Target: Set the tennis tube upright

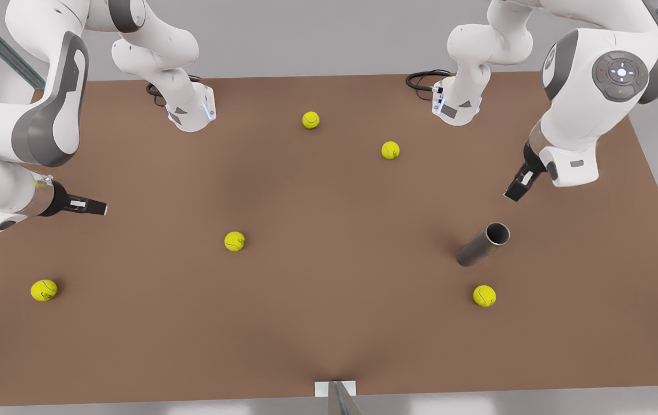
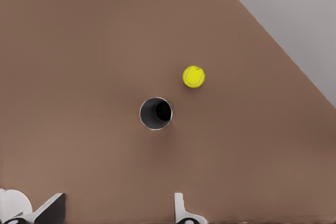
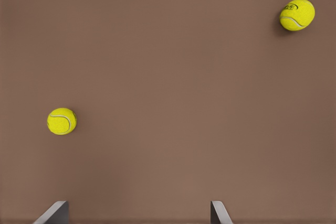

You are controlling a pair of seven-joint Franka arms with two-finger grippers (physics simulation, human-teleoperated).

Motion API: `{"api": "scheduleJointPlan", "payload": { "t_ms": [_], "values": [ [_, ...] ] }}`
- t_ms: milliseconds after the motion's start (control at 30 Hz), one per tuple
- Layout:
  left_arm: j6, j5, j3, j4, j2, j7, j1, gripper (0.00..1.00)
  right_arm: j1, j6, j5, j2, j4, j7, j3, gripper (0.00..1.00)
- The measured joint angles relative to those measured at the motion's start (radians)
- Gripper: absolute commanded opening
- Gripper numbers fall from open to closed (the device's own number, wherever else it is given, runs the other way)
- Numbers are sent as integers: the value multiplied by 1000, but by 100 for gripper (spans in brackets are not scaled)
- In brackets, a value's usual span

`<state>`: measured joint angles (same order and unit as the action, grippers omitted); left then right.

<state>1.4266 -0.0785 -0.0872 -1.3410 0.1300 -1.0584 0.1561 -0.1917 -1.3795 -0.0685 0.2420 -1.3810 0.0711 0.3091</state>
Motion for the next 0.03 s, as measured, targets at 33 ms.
{"api": "scheduleJointPlan", "payload": {
  "t_ms": [33],
  "values": [
    [1, 2, 0, -7, -5, 57, 0, 100, 0, 0, 0, 0, 0, 0, 0, 100]
  ]
}}
